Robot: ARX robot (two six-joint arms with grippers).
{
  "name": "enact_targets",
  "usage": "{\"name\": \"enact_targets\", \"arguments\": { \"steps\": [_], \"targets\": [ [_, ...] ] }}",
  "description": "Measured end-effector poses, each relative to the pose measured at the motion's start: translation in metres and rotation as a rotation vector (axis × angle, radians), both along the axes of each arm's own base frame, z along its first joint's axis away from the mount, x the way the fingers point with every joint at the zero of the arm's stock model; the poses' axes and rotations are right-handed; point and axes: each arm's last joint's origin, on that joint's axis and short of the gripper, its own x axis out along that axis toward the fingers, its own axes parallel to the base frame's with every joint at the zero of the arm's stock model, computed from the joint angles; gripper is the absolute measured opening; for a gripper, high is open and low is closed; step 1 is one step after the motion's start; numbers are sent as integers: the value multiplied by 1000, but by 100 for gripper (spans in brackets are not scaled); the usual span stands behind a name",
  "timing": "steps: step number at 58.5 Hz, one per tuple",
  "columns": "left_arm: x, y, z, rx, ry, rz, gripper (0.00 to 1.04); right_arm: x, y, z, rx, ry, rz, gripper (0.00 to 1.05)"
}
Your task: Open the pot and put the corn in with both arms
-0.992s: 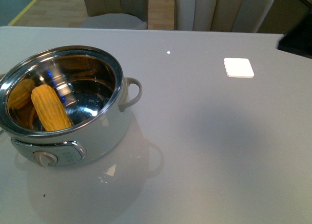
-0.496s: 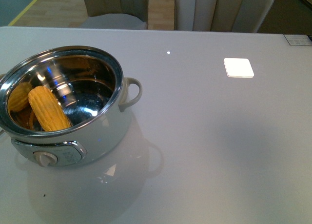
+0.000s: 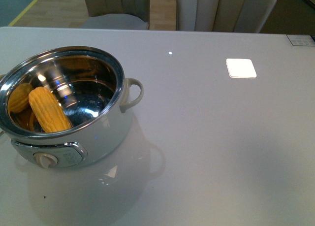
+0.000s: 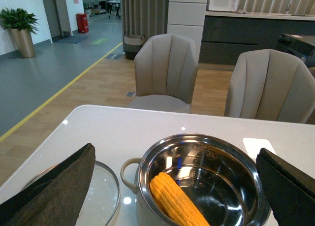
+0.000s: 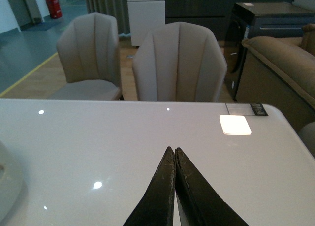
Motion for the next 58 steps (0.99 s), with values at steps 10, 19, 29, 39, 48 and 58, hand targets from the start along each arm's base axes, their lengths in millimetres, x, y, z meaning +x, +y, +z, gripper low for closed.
{"name": "enact_targets", "arguments": {
  "steps": [10,19,29,39,48,58],
  "targets": [
    [0,0,0,0,0,0,98,-9,-2,-7,0,-15,-6,2],
    [0,0,0,0,0,0,98,-14,-2,-6,0,-21,-10,2],
    [0,0,0,0,0,0,98,-20,-2,-4,0,-27,-10,2],
    [0,0,0,0,0,0,98,-26,-2,-3,0,-29,-10,2],
    [0,0,0,0,0,0,98,-31,-2,-3,0,-30,-10,2],
    [0,0,0,0,0,0,98,-34,-2,-3,0,-31,-10,2]
  ]
}}
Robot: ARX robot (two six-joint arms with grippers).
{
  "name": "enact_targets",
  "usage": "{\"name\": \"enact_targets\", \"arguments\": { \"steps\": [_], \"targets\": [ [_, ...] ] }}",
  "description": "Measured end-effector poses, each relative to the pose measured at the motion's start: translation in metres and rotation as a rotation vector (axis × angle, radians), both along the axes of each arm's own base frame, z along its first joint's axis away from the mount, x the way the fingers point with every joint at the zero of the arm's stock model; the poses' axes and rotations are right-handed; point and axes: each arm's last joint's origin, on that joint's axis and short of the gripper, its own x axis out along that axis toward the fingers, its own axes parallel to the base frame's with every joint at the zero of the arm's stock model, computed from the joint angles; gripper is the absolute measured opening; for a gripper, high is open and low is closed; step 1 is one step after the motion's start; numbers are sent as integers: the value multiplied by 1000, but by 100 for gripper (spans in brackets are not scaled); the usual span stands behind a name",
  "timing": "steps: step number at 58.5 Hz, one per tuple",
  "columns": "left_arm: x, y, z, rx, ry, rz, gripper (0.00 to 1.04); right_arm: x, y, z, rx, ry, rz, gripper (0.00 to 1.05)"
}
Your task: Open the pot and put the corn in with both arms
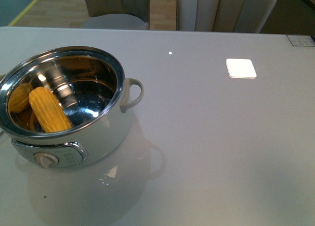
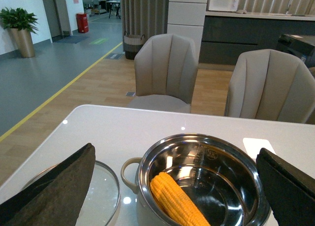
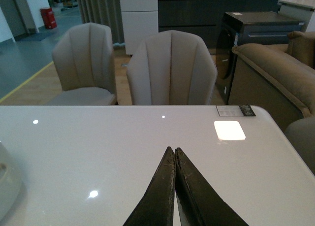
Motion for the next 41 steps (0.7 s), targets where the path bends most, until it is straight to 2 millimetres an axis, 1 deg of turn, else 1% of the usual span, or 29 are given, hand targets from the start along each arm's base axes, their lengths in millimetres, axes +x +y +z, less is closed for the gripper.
{"name": "enact_targets", "arguments": {
  "steps": [8,12,16,27,29,34,41],
  "targets": [
    [0,0,0,0,0,0,98,-3,0,0,0,1,0,2],
    [0,0,0,0,0,0,98,-9,0,-4,0,32,2,2],
    [0,0,0,0,0,0,98,-13,0,-4,0,12,0,2],
    [0,0,0,0,0,0,98,-14,0,-3,0,6,0,2],
    [0,0,0,0,0,0,98,-14,0,-3,-1,7,0,5],
    [0,0,0,0,0,0,98,-14,0,-3,-1,6,0,21],
    [0,0,0,0,0,0,98,-14,0,-3,-1,6,0,40]
  ]
}}
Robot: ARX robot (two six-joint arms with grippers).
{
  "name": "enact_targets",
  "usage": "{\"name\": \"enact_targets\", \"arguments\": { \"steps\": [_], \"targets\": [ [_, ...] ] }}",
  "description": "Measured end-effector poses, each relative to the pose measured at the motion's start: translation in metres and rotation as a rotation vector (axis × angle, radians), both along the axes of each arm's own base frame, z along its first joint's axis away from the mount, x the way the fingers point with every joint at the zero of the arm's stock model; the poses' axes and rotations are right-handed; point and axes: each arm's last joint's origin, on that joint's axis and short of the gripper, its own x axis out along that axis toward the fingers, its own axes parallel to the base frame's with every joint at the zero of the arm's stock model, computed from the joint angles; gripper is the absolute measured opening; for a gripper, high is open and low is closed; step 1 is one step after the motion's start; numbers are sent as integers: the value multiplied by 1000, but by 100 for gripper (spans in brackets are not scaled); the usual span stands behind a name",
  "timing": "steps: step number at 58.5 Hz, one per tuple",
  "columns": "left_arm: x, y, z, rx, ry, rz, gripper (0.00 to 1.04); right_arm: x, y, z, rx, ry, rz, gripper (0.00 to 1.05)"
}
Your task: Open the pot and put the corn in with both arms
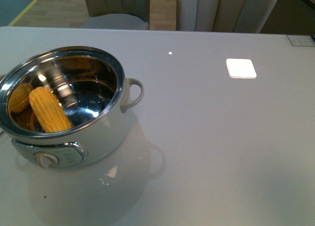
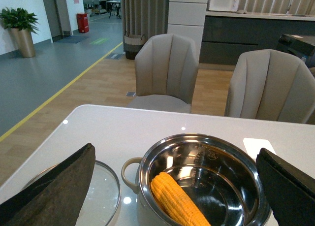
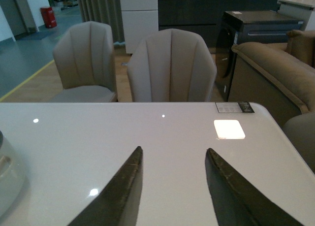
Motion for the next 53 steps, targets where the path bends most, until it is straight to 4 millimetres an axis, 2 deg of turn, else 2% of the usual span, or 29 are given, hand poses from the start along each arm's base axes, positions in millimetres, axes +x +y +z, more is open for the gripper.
{"name": "enact_targets", "arguments": {
  "steps": [15,19,53],
  "targets": [
    [0,0,0,0,0,0,98,0,0,0,0,0,0,83],
    [0,0,0,0,0,0,98,0,0,0,0,0,0,97],
    [0,0,0,0,0,0,98,0,0,0,0,0,0,96]
  ]
}}
